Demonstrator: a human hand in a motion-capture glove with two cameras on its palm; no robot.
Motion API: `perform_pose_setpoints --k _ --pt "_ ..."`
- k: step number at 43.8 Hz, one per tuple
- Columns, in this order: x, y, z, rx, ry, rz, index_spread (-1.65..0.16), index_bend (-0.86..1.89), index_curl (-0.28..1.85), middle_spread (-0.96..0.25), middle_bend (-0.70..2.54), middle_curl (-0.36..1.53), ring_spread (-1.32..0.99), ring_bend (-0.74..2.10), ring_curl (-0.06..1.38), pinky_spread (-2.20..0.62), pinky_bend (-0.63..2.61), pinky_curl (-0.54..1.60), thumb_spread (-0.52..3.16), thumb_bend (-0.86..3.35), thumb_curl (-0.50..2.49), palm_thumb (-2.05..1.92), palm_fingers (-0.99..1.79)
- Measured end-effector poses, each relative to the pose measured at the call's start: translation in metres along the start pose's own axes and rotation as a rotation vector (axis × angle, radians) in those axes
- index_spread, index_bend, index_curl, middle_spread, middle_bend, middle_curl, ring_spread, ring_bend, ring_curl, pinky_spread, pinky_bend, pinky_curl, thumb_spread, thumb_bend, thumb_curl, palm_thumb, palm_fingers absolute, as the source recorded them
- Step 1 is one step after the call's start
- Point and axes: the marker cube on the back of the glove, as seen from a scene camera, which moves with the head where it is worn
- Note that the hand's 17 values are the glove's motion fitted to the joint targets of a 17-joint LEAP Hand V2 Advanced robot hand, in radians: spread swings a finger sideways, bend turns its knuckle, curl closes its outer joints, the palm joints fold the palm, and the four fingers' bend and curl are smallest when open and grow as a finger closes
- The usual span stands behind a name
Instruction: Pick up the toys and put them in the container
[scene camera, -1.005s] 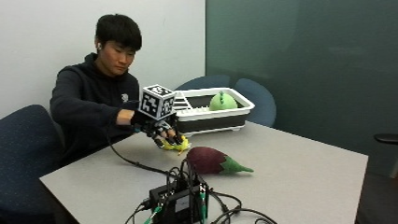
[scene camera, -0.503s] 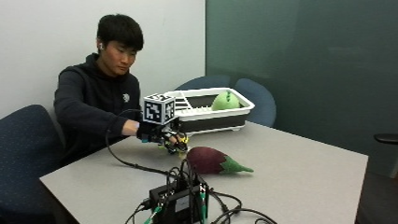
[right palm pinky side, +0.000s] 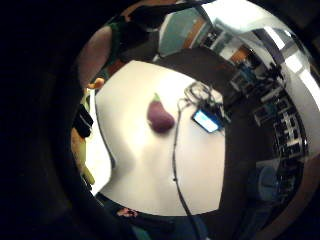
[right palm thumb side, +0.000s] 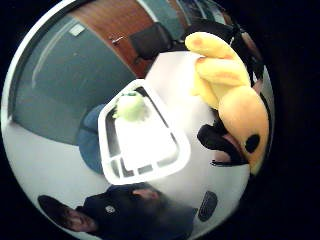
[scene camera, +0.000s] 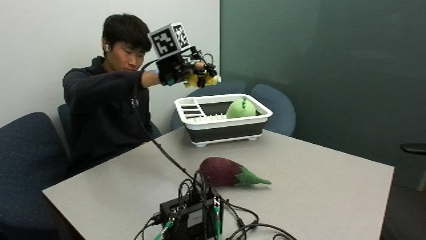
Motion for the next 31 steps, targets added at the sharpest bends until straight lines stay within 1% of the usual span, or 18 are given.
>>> perform_pose_setpoints --k 5,9,10,13,14,15,17,19,21,23,27,31 --pt "-0.053 -0.008 -0.002 -0.010 -0.067 -0.211 -0.10 1.13 0.73 -0.22 0.62 0.48 -0.17 0.20 0.11 0.01 0.34 0.27 1.24 0.23 0.59 0.59 0.29" --pt "-0.071 -0.022 0.017 -0.065 -0.045 -0.218 -0.09 1.13 0.74 -0.23 0.62 0.49 -0.18 0.21 0.12 0.01 0.34 0.27 1.22 0.21 0.61 0.58 0.29" --pt "-0.075 -0.024 0.023 -0.097 -0.042 -0.218 -0.09 1.13 0.74 -0.23 0.62 0.49 -0.18 0.22 0.12 0.01 0.34 0.27 1.21 0.19 0.61 0.57 0.29" --pt "-0.110 -0.020 0.043 -0.251 -0.090 -0.114 -0.10 1.07 0.73 -0.22 0.64 0.50 -0.18 0.23 0.13 0.01 0.35 0.28 1.23 0.15 0.59 0.50 0.27" --pt "-0.120 -0.017 0.050 -0.300 -0.081 -0.101 -0.11 1.07 0.74 -0.21 0.60 0.49 -0.18 0.22 0.13 0.01 0.37 0.29 1.26 0.13 0.57 0.46 0.23" --pt "-0.127 -0.013 0.056 -0.342 -0.064 -0.108 -0.12 1.04 0.72 -0.19 0.50 0.46 -0.16 0.20 0.13 0.01 0.43 0.31 1.29 0.06 0.52 0.34 0.13" --pt "-0.132 -0.008 0.065 -0.395 -0.062 -0.136 -0.12 0.87 0.70 -0.14 0.36 0.43 -0.12 0.22 0.17 0.02 0.57 0.36 1.24 -0.06 0.47 0.17 -0.10" --pt "-0.127 -0.007 0.069 -0.408 -0.098 -0.141 -0.12 0.67 0.65 -0.10 0.26 0.40 -0.09 0.22 0.17 0.02 0.66 0.38 1.17 -0.10 0.44 0.06 -0.23" --pt "-0.110 -0.011 0.067 -0.391 -0.128 -0.116 -0.13 0.53 0.60 -0.07 0.21 0.38 -0.07 0.23 0.17 0.02 0.69 0.38 1.13 -0.09 0.43 0.02 -0.23" --pt "-0.080 -0.021 0.061 -0.366 -0.166 -0.059 -0.14 0.44 0.57 -0.05 0.18 0.37 -0.06 0.22 0.17 0.03 0.70 0.38 1.11 -0.07 0.42 -0.02 -0.21" --pt "-0.009 -0.041 0.046 -0.327 -0.199 0.069 -0.19 0.36 0.51 -0.02 0.15 0.35 -0.04 0.19 0.17 0.03 0.68 0.38 1.09 -0.05 0.40 -0.03 -0.14" --pt "0.010 -0.029 0.049 -0.295 -0.117 0.073 -0.22 0.35 0.49 0.00 0.15 0.34 -0.02 0.17 0.17 0.03 0.65 0.37 1.09 -0.04 0.39 -0.02 -0.10"
